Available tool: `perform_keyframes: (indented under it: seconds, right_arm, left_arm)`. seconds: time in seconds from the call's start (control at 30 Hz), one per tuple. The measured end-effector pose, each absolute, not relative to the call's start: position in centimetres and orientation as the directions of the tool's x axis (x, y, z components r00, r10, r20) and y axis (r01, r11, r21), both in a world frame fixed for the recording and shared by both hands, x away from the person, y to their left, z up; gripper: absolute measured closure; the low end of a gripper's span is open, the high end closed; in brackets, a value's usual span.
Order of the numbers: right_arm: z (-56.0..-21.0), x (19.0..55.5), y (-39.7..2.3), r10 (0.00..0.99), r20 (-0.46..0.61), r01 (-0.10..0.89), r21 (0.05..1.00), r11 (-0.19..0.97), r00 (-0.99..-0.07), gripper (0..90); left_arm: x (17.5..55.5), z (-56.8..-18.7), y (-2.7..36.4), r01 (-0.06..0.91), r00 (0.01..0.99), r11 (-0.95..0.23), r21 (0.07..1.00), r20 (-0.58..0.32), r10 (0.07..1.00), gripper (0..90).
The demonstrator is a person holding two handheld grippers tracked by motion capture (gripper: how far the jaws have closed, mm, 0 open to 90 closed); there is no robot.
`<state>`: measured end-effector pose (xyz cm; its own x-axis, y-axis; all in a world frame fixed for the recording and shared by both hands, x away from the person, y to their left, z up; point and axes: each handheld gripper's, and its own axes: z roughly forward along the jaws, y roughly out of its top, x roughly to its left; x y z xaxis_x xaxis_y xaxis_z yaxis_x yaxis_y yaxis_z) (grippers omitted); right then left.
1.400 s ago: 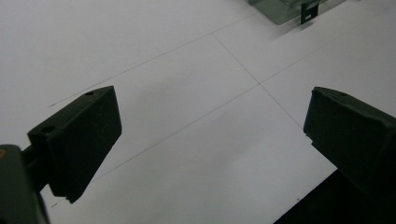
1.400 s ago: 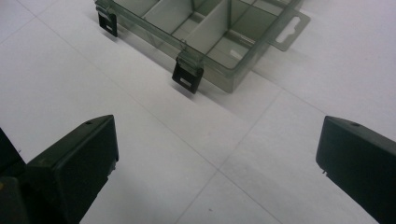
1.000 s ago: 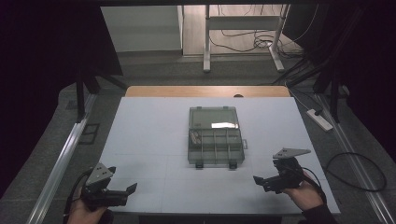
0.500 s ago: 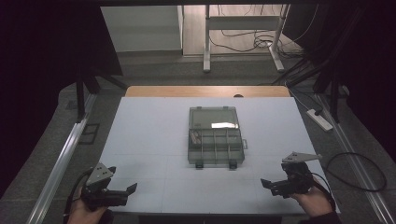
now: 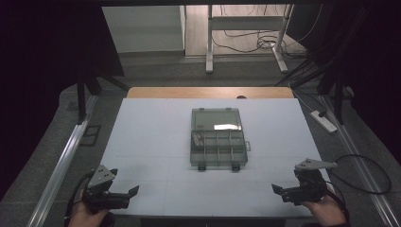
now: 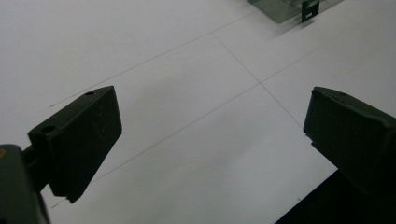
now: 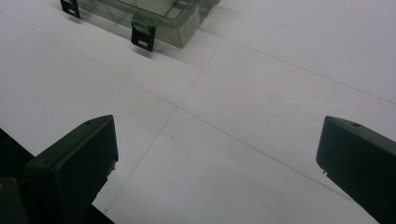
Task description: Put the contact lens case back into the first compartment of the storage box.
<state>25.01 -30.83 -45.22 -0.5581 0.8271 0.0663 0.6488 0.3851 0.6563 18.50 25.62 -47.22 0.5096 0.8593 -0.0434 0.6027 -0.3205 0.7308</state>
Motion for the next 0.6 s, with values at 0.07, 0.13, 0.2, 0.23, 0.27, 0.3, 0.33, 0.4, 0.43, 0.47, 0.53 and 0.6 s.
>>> perform_keyframes:
  seconds: [0.07, 0.13, 0.2, 0.23, 0.27, 0.3, 0.33, 0.4, 0.43, 0.47, 0.53, 0.6]
  right_arm:
    - [-45.3, 24.8, -31.0, 0.832, 0.061, 0.654, 0.651, 0.385, -0.551, 0.0]
    - [-45.3, 24.6, -31.1, 0.836, 0.054, 0.658, 0.644, 0.389, -0.547, 0.0]
    - [-45.4, 24.3, -31.2, 0.838, 0.039, 0.664, 0.631, 0.402, -0.544, 0.0]
    - [-45.5, 24.2, -31.2, 0.839, 0.033, 0.668, 0.622, 0.409, -0.544, 0.0]
    - [-45.6, 24.1, -31.3, 0.84, 0.026, 0.67, 0.617, 0.413, -0.542, 0.0]
    - [-45.7, 24.1, -31.3, 0.84, 0.023, 0.672, 0.612, 0.417, -0.542, 0.0]
    - [-45.6, 24.0, -31.3, 0.841, 0.022, 0.673, 0.611, 0.417, -0.541, 0.0]
    - [-45.6, 23.9, -31.3, 0.843, 0.019, 0.671, 0.616, 0.414, -0.538, 0.0]
    - [-45.6, 23.9, -31.4, 0.843, 0.019, 0.671, 0.616, 0.413, -0.537, 0.0]
    - [-45.6, 23.9, -31.4, 0.844, 0.018, 0.672, 0.615, 0.413, -0.536, 0.0]
    - [-45.6, 23.9, -31.3, 0.844, 0.018, 0.673, 0.613, 0.414, -0.536, 0.0]
    - [-45.6, 23.9, -31.3, 0.844, 0.016, 0.673, 0.612, 0.415, -0.536, 0.0]
  left_arm:
    - [18.5, -47.2, 25.6, 0.603, 0.51, -0.32, 0.731, -0.044, 0.859, 4.2]
    - [18.5, -47.2, 25.6, 0.603, 0.509, -0.319, 0.731, -0.045, 0.86, 4.2]
    - [18.5, -47.2, 25.7, 0.603, 0.509, -0.32, 0.731, -0.045, 0.859, 4.2]
    - [18.5, -47.2, 25.7, 0.603, 0.51, -0.32, 0.731, -0.044, 0.859, 4.2]
    - [18.5, -47.2, 25.7, 0.602, 0.51, -0.32, 0.731, -0.044, 0.859, 4.2]
    - [18.5, -47.2, 25.7, 0.603, 0.51, -0.32, 0.731, -0.044, 0.859, 4.3]
    - [18.5, -47.2, 25.7, 0.603, 0.51, -0.32, 0.731, -0.044, 0.859, 4.2]
    - [18.5, -47.2, 25.7, 0.602, 0.51, -0.32, 0.731, -0.044, 0.859, 4.2]
    - [18.5, -47.2, 25.7, 0.602, 0.51, -0.32, 0.732, -0.044, 0.859, 4.2]
    - [18.5, -47.2, 25.7, 0.602, 0.51, -0.319, 0.732, -0.044, 0.859, 4.2]
    - [18.5, -47.2, 25.6, 0.601, 0.509, -0.317, 0.733, -0.045, 0.86, 4.2]
    - [18.5, -47.2, 25.6, 0.6, 0.511, -0.319, 0.733, -0.044, 0.859, 4.2]
